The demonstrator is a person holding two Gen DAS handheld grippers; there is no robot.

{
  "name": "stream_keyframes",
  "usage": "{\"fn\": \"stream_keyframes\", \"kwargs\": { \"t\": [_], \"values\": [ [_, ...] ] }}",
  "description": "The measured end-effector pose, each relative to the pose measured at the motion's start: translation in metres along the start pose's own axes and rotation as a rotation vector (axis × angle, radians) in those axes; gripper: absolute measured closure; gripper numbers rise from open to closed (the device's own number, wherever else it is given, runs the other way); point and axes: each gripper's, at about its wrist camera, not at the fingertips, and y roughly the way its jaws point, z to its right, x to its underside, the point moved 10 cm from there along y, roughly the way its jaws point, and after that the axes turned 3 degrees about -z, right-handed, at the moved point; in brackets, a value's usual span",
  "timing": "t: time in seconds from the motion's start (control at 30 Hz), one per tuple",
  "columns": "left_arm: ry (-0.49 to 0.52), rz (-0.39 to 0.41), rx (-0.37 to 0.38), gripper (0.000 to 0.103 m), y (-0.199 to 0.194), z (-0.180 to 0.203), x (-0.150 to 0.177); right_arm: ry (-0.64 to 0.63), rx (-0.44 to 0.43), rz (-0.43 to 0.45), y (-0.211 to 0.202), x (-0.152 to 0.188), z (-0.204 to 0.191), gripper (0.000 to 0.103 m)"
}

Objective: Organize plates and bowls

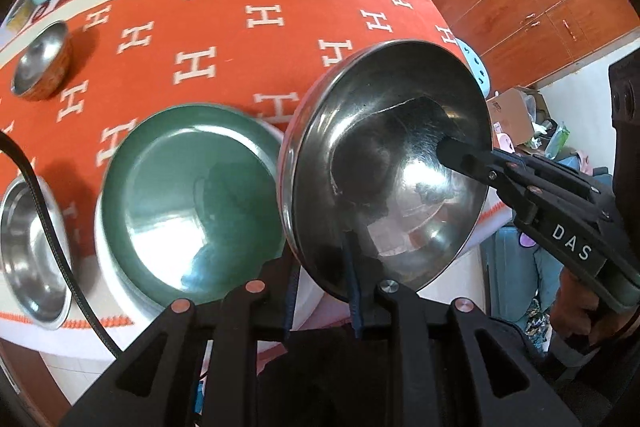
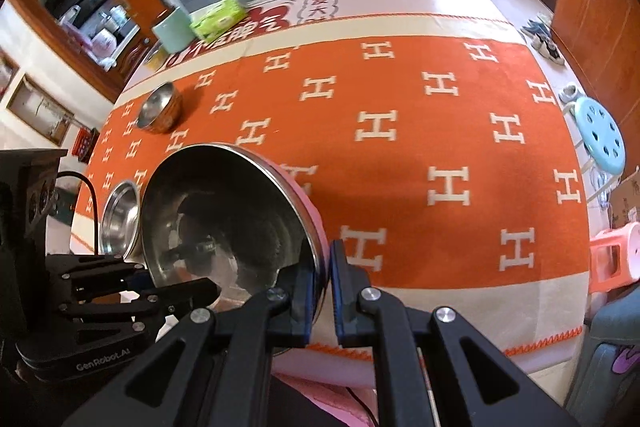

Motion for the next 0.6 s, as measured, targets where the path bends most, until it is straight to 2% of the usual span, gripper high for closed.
{"fn": "stream_keyframes", "kwargs": {
  "t": [0.23,0.6],
  "values": [
    [-0.044,0.028,0.004,0.083,-0.026,-0.036,0.028,-0.062,-0.011,0.012,0.000,0.007,-0.051,0.095],
    [-0.077,0.108,-0.027,0.083,-0.069,-0.097,0.050,-0.133,-0.026,0.036,0.005,0.007,-0.123,0.095]
  ]
}}
